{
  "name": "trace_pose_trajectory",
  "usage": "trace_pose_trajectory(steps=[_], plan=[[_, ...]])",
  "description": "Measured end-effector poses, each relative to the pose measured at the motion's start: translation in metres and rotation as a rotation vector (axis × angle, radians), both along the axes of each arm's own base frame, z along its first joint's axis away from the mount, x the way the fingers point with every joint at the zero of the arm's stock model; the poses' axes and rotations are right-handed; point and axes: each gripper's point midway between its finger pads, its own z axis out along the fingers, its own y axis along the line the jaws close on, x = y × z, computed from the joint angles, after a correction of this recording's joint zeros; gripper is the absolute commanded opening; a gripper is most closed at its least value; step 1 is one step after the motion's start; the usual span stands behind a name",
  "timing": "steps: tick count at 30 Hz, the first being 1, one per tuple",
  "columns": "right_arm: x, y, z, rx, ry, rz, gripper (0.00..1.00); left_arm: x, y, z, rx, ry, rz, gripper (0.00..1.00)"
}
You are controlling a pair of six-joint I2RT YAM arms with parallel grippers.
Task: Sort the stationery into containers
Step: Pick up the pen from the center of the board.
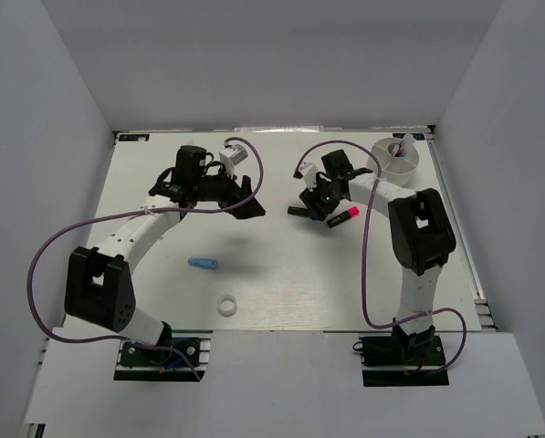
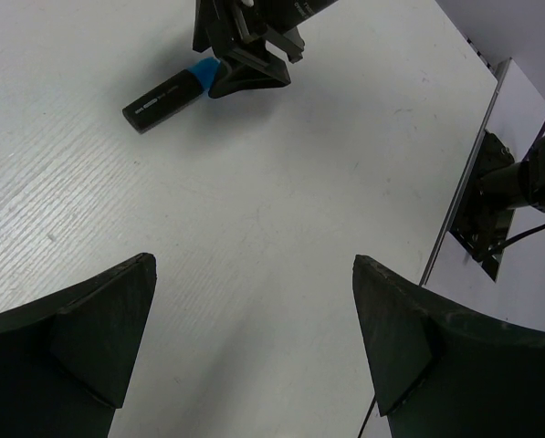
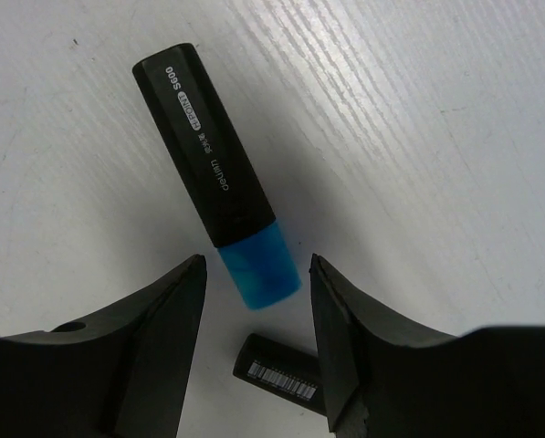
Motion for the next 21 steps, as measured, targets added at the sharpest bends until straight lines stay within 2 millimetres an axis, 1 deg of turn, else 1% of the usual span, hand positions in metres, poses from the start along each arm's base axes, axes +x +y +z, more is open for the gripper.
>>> trace_pose_trajectory(steps=[2, 5, 6, 10, 11, 13, 14, 16, 19, 21], plan=[[-0.003, 0.002, -0.002, -0.004, 0.004, 0.009, 0.54, 0.0, 0.0, 0.0, 0.0, -0.001, 0.0, 0.98], [-0.009, 0.002, -0.007, -0.013, 0.016, 0.022, 0.48, 0.0, 0.0, 0.001, -0.001, -0.004, 0.0, 0.98], [-0.012, 0.001, -0.009, -0.017, 0.022, 0.026, 0.43, 0.001, 0.0, 0.001, -0.002, -0.005, 0.0, 0.98], [-0.014, -0.001, -0.011, -0.026, 0.023, 0.044, 0.36, 0.0, 0.0, 0.0, -0.003, -0.004, 0.0, 0.98], [-0.014, 0.0, -0.011, -0.028, 0.021, 0.049, 0.28, 0.001, 0.0, 0.0, -0.003, -0.004, 0.0, 0.98], [-0.014, 0.0, -0.011, -0.03, 0.017, 0.059, 0.21, 0.001, 0.0, 0.0, -0.003, -0.005, 0.0, 0.98], [-0.014, 0.0, -0.012, -0.03, 0.017, 0.061, 0.14, 0.001, 0.0, 0.0, -0.003, -0.005, 0.0, 0.98], [-0.014, 0.0, -0.012, -0.03, 0.016, 0.065, 0.06, 0.001, -0.001, 0.0, -0.005, -0.006, 0.001, 0.98], [-0.016, 0.001, -0.01, -0.023, 0.021, 0.073, 0.0, 0.001, -0.001, 0.0, -0.007, -0.006, 0.003, 0.98], [-0.022, 0.001, -0.007, -0.013, 0.041, 0.081, 0.0, 0.001, -0.001, -0.001, -0.009, -0.004, 0.004, 0.98]])
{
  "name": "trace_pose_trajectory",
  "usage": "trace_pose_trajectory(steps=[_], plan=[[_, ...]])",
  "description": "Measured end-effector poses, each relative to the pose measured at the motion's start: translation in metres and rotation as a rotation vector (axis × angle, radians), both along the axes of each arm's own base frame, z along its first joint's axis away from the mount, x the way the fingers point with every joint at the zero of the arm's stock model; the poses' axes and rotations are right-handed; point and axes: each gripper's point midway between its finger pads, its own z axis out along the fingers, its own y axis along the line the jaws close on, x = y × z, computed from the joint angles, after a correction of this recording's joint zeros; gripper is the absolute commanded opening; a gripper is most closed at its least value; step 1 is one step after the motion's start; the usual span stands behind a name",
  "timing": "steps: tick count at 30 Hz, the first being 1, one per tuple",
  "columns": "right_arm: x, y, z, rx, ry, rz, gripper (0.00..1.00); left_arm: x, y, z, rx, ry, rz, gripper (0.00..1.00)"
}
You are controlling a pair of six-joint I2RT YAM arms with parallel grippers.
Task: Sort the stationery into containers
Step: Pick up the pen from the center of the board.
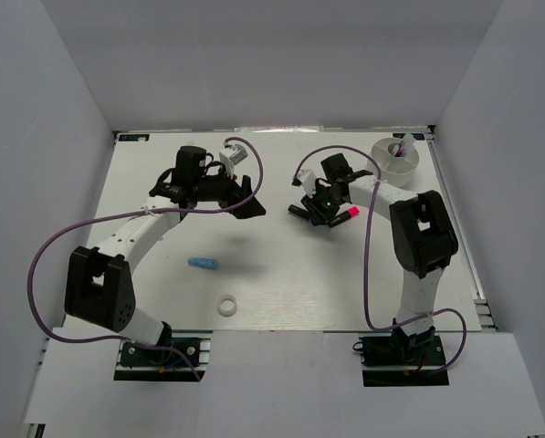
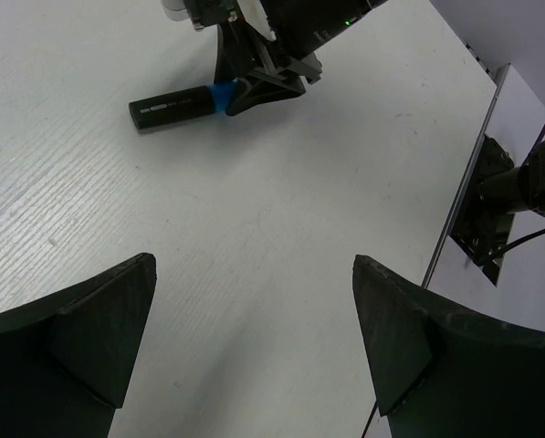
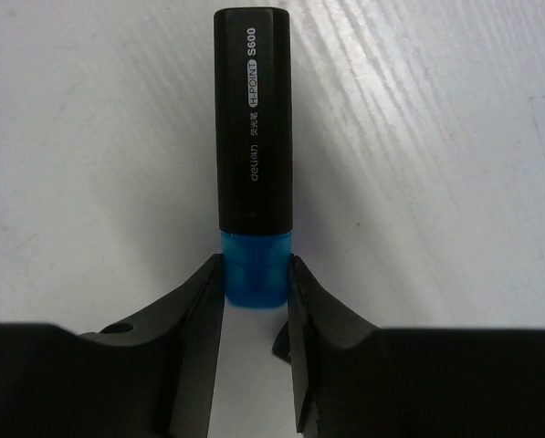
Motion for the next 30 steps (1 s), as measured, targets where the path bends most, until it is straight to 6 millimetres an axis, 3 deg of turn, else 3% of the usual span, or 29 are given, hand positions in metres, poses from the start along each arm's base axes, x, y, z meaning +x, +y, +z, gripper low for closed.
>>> trace_pose_trajectory(steps=[4, 11, 15, 18, 21, 30], plan=[[-0.013, 0.001, 0.024, 0.035, 0.022, 0.004, 0.0, 0.001, -0.001, 0.001, -0.005, -0.003, 0.003, 0.98], [-0.024, 0.003, 0.114, 0.147, -0.128, 0.018, 0.0, 0.0, -0.003, 0.004, -0.024, 0.004, -0.008, 0.97], [-0.037, -0.003, 0.148, 0.161, -0.233, 0.071, 0.0, -0.007, -0.016, 0.015, -0.132, 0.073, -0.064, 0.95], [-0.045, -0.012, 0.155, 0.132, -0.289, 0.113, 0.0, -0.012, -0.027, 0.027, -0.266, 0.152, -0.098, 0.94], [-0.052, -0.016, 0.158, 0.109, -0.319, 0.151, 0.0, -0.022, -0.03, 0.026, -0.374, 0.268, -0.105, 0.93], [-0.065, -0.006, 0.17, 0.104, -0.378, 0.237, 0.0, -0.021, -0.032, 0.03, -0.44, 0.389, -0.095, 0.87]])
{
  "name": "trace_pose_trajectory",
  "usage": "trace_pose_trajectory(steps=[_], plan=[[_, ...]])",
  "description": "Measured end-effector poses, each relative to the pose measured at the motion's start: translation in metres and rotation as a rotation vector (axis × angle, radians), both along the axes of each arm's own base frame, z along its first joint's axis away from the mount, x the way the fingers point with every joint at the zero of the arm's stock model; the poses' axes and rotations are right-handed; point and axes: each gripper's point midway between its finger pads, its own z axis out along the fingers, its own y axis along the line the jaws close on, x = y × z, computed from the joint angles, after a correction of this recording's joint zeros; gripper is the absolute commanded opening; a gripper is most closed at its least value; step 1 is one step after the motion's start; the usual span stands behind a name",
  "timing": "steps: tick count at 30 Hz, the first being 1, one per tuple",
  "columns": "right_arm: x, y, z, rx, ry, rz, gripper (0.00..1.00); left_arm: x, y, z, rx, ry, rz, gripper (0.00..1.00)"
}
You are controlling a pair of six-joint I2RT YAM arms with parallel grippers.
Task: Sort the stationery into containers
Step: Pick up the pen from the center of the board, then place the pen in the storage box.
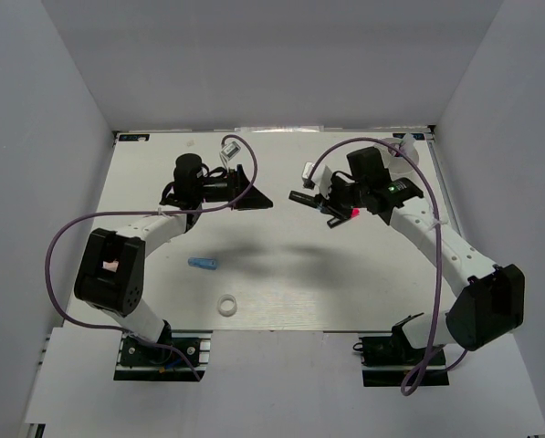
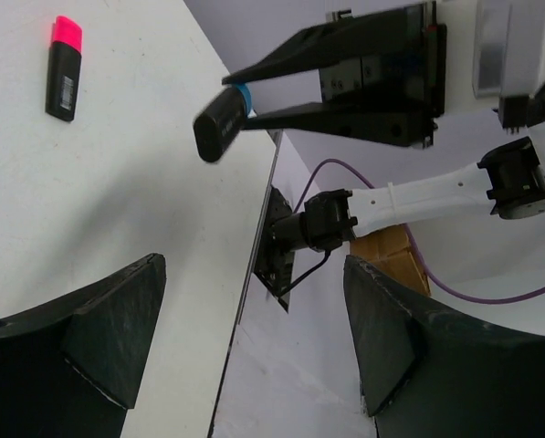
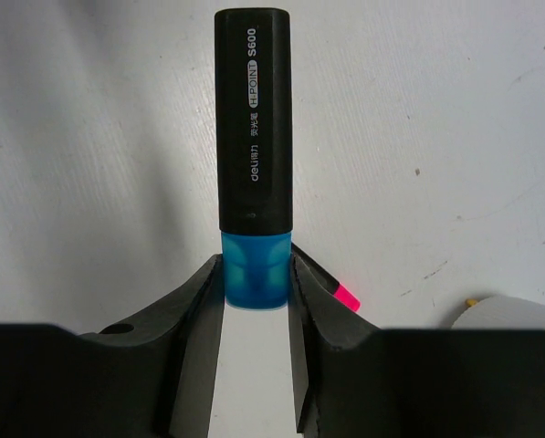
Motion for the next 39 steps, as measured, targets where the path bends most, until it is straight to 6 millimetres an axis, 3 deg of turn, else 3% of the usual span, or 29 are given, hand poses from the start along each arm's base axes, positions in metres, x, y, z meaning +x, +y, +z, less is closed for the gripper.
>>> trace_pose_trajectory(steps=[16, 30, 39], plan=[[-0.024, 0.034, -0.003, -0.022, -0.011, 0.124, 0.0, 0.011, -0.006, -0.026, 0.07, 0.064, 0.036, 0.79], [-0.026, 0.053, -0.01, -0.063, -0.02, 0.156, 0.0, 0.011, -0.006, -0.029, 0.07, 0.073, 0.034, 0.42], [-0.026, 0.058, -0.009, -0.076, -0.033, 0.155, 0.0, 0.008, -0.007, -0.023, 0.044, 0.069, 0.014, 0.03]])
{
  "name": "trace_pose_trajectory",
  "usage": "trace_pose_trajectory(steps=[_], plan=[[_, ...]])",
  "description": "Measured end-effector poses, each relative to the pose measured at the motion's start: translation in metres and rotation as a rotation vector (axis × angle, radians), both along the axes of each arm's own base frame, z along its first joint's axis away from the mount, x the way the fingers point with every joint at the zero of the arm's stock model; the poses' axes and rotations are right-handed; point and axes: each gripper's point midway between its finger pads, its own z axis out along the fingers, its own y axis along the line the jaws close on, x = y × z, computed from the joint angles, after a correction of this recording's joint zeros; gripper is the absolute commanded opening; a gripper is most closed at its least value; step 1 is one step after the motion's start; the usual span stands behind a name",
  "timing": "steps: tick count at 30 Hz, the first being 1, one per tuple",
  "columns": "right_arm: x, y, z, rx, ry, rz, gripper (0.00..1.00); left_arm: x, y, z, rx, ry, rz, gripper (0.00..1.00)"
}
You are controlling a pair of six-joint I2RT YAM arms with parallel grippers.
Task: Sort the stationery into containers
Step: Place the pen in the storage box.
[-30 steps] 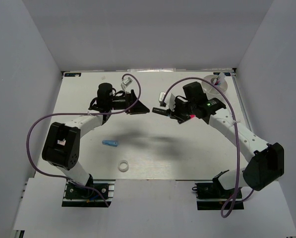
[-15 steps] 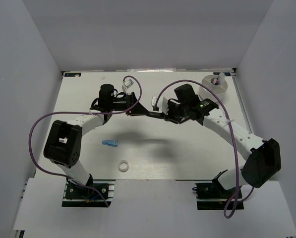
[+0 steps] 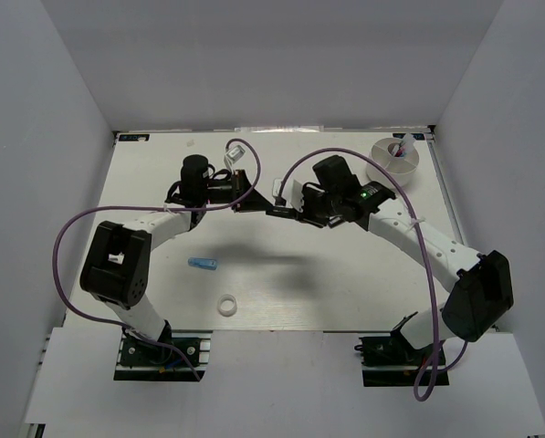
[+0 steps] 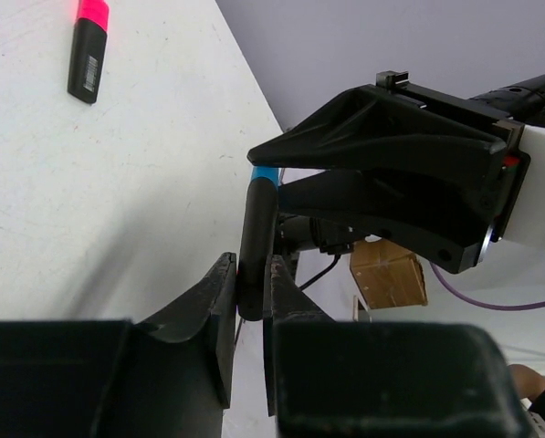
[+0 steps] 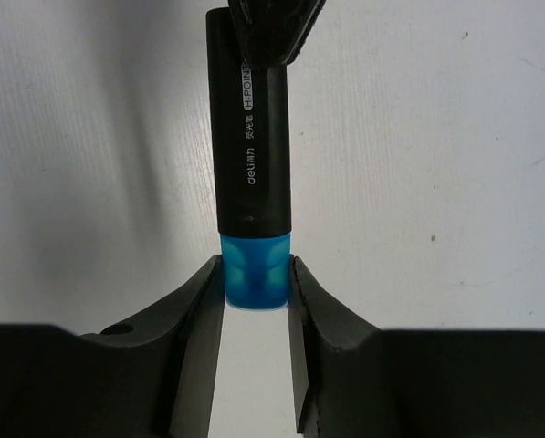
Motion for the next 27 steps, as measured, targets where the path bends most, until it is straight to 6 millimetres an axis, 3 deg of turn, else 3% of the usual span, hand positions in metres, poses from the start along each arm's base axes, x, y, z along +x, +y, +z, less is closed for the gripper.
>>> trace_pose_trajectory(steps=[1, 2, 3, 5, 6, 10, 18, 22, 27], plan=[[0.001, 0.0, 0.001, 0.001, -0.001, -0.004, 0.01, 0.0, 0.001, 0.0, -0.002, 0.001, 0.002, 0.01], [0.0, 0.0, 0.002, 0.002, 0.002, -0.01, 0.09, 0.0, 0.001, 0.0, -0.006, 0.005, 0.004, 0.0], [0.0, 0.0, 0.003, 0.005, 0.008, -0.018, 0.33, -0.001, 0.002, 0.0, -0.011, 0.007, 0.007, 0.0], [0.0, 0.001, 0.004, 0.012, 0.017, -0.03, 0.47, -0.003, 0.004, 0.002, -0.023, 0.016, 0.017, 0.0], [0.001, 0.002, 0.006, 0.022, 0.018, -0.042, 0.59, -0.004, 0.006, 0.003, -0.031, 0.021, 0.023, 0.0], [0.009, 0.004, 0.023, 0.083, -0.009, -0.092, 0.75, -0.004, 0.018, 0.006, -0.062, 0.053, 0.058, 0.0], [0.013, -0.012, 0.074, 0.271, 0.013, -0.206, 0.79, 0.018, 0.054, 0.019, -0.147, 0.08, 0.185, 0.0], [0.027, -0.021, 0.092, 0.434, 0.198, -0.333, 0.77, 0.018, 0.065, 0.028, -0.211, 0.079, 0.22, 0.0], [0.062, -0.03, 0.103, 0.712, 0.556, -0.473, 0.6, 0.013, 0.068, 0.049, -0.278, 0.024, 0.215, 0.0]])
